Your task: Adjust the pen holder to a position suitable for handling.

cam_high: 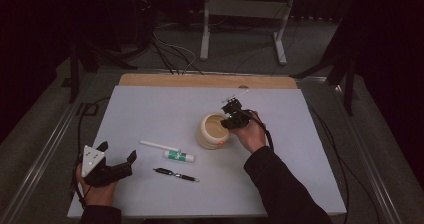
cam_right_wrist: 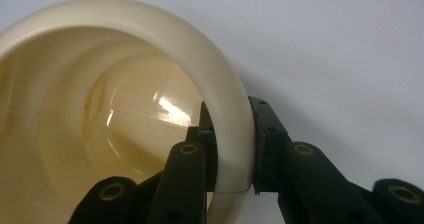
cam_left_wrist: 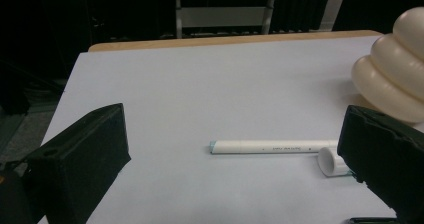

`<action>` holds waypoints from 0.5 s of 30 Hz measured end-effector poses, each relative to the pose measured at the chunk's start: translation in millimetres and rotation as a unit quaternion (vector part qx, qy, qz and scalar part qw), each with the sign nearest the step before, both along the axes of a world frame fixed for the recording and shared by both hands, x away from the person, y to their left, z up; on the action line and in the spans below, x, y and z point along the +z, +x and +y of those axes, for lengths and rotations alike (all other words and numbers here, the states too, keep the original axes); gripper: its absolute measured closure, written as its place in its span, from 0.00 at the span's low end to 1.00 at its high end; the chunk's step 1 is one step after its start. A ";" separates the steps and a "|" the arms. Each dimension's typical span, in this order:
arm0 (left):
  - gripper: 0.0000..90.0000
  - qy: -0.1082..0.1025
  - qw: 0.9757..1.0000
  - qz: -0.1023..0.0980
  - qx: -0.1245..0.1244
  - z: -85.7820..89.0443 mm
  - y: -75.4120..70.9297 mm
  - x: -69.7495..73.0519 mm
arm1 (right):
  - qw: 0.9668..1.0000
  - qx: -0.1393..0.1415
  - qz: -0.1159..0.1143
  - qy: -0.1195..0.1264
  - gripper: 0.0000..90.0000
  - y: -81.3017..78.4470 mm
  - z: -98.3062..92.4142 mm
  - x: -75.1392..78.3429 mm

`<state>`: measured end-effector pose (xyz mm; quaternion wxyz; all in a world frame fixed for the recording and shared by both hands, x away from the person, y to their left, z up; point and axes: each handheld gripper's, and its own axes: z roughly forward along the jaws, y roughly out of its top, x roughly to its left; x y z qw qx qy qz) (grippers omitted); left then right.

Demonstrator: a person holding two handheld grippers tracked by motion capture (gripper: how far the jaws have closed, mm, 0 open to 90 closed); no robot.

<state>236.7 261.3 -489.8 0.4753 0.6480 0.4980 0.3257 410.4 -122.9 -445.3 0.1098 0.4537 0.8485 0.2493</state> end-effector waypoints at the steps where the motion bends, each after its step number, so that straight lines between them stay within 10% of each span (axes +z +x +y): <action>1: 0.01 0.000 1.000 0.000 0.000 0.0 0.0 0.0 | 1.000 0.002 0.000 -0.002 0.87 0.2 1.7 -1.4; 15: 0.01 -0.004 1.000 -0.001 0.004 1.6 -0.5 0.2 | 0.999 -0.008 -0.008 0.032 0.75 10.9 9.5 -14.1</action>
